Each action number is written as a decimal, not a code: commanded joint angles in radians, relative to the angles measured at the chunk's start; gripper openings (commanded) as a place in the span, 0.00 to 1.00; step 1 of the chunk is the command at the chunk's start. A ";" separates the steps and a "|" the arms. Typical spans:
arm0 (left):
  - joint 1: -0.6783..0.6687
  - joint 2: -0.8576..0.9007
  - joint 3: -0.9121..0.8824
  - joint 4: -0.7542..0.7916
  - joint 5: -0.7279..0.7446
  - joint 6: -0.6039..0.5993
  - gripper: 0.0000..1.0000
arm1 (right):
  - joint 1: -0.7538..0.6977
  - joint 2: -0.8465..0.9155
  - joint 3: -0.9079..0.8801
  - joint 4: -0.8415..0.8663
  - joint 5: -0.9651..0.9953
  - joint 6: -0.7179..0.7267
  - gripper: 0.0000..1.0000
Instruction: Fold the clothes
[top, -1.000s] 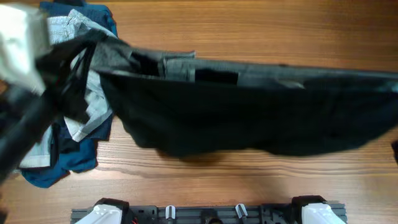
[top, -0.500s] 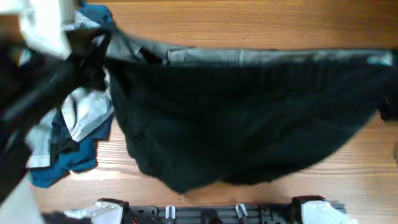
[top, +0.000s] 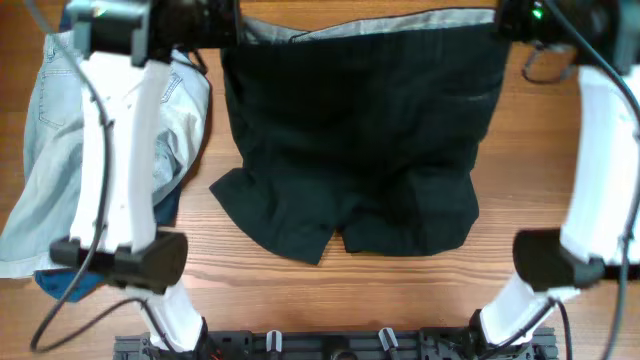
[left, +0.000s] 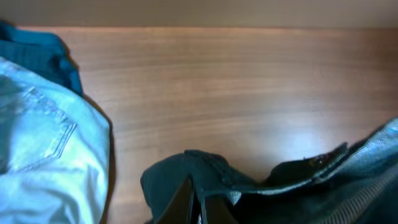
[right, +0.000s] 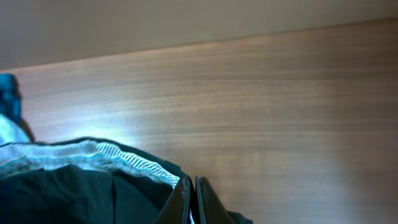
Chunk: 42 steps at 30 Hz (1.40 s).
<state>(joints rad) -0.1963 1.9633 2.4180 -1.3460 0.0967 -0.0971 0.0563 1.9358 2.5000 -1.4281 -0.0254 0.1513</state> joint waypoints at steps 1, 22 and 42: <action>0.003 0.104 0.004 0.075 -0.021 -0.017 0.04 | -0.003 0.124 0.005 0.061 -0.025 -0.021 0.04; 0.042 0.367 0.004 0.519 -0.193 -0.206 1.00 | -0.005 0.412 0.000 0.511 -0.029 -0.018 0.99; -0.023 0.488 0.004 0.272 -0.143 -0.128 0.77 | -0.001 0.315 -0.002 -0.037 -0.186 0.042 0.99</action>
<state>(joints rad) -0.2295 2.3528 2.4176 -1.0702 0.0032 -0.2489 0.0555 2.2704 2.4954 -1.4586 -0.1902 0.1791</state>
